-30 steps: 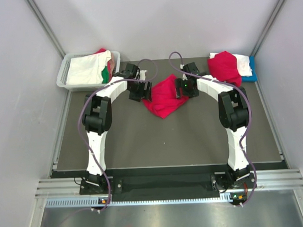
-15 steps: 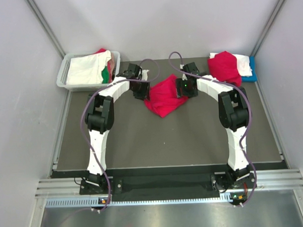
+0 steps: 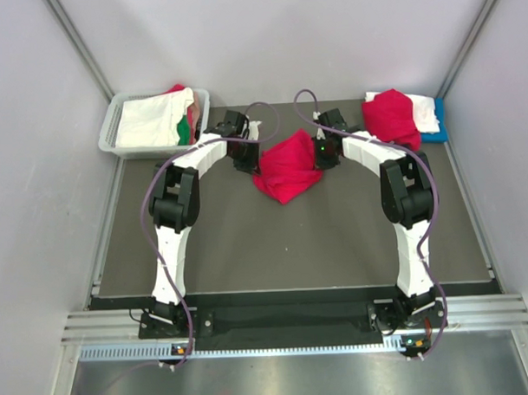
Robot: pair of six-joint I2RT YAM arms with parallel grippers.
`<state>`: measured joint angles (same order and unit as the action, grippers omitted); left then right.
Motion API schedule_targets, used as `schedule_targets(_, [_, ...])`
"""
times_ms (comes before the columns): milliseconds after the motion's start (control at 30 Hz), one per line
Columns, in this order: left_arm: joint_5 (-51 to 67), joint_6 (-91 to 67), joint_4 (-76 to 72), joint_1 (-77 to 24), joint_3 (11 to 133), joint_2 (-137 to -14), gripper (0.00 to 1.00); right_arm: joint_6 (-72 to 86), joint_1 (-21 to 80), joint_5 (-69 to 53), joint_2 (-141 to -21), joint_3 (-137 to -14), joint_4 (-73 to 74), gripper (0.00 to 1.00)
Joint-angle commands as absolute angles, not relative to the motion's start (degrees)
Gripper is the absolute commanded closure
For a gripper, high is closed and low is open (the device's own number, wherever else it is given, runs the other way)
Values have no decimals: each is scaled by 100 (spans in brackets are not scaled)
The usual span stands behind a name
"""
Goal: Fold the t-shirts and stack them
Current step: Neatly place the folded tshirt to the corner
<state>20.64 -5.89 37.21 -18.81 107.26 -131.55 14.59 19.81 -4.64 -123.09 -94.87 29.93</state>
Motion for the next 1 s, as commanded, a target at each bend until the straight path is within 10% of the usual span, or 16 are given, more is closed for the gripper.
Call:
schedule_targets(0, [1890,-519,3674,-1863,10942,-13070,100,1450,1951,-290,-12103,-9413,2988,100])
schedule_targets(967, [1002,-255,4860,-2592,14177,-14018,100,1600,766,695,-10477,-9431,2883,100])
